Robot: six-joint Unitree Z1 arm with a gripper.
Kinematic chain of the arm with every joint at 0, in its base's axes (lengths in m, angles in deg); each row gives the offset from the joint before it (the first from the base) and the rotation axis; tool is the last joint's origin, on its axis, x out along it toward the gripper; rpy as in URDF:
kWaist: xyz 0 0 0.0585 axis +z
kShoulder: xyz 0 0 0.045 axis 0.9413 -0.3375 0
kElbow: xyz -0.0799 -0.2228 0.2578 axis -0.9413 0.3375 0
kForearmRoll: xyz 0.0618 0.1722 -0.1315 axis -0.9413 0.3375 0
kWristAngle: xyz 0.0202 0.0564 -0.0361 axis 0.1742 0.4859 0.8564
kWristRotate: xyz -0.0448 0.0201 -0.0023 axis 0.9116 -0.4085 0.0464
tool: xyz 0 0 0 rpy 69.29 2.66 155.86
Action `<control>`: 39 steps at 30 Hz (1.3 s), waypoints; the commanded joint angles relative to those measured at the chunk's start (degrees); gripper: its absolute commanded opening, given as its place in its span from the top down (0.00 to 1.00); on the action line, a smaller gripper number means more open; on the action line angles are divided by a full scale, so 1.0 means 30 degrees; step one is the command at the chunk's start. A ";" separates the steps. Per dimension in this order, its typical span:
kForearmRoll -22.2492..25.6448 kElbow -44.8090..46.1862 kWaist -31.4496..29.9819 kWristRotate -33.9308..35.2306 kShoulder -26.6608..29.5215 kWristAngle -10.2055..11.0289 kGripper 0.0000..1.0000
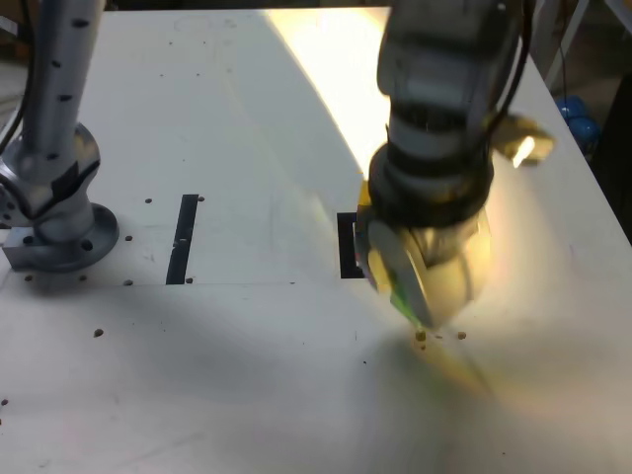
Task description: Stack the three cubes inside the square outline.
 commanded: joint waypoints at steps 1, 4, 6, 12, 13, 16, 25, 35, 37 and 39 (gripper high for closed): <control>0.0893 -0.0473 0.0201 0.0413 0.0489 0.0462 0.61; 0.2244 -0.1000 0.0659 0.1247 0.1009 0.1114 0.61; 0.3032 -0.1252 0.1260 0.1871 0.1309 0.1244 0.61; 0.3726 -0.1566 0.3192 0.3381 0.1948 0.0286 0.61; 0.3745 -0.1619 0.3462 0.3643 0.2038 0.0104 0.61; 0.3785 -0.1793 0.4159 0.4354 0.2178 -0.0465 0.61; 0.3835 -0.1456 0.5492 0.6044 0.2160 -0.1885 0.61; 0.3893 -0.0595 0.6067 0.6426 0.2274 -0.2023 0.61; 0.3867 -0.0494 0.6173 0.6426 0.2309 -0.1996 0.61; 0.3835 -0.0423 0.6271 0.6426 0.2339 -0.1961 0.61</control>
